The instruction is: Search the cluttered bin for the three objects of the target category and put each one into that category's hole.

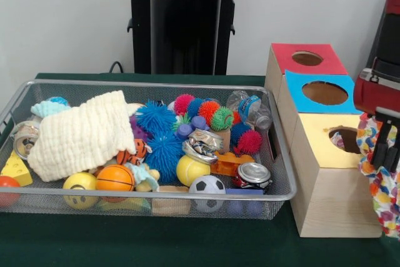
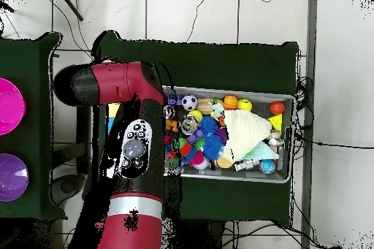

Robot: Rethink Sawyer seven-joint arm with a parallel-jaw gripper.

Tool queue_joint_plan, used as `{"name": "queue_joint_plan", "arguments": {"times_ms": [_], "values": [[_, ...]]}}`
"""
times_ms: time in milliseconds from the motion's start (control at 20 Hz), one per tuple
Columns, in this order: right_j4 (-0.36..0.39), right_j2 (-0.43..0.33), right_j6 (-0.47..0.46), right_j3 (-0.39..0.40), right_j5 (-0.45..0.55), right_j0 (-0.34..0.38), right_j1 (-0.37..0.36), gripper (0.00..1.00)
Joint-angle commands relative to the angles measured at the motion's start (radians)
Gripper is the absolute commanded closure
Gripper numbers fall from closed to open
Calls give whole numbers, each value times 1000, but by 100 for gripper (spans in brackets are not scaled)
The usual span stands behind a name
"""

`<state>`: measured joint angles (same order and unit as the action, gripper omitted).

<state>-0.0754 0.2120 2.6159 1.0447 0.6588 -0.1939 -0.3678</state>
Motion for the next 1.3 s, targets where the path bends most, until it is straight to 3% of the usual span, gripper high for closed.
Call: {"name": "queue_joint_plan", "arguments": {"times_ms": [50,750,1100,1300], "values": [[-11,37,165,-59,165,-16,40,100],[-26,72,158,-81,210,-32,43,100],[-19,93,81,1,299,-16,-73,100],[-17,75,36,95,264,4,-136,100]]}}
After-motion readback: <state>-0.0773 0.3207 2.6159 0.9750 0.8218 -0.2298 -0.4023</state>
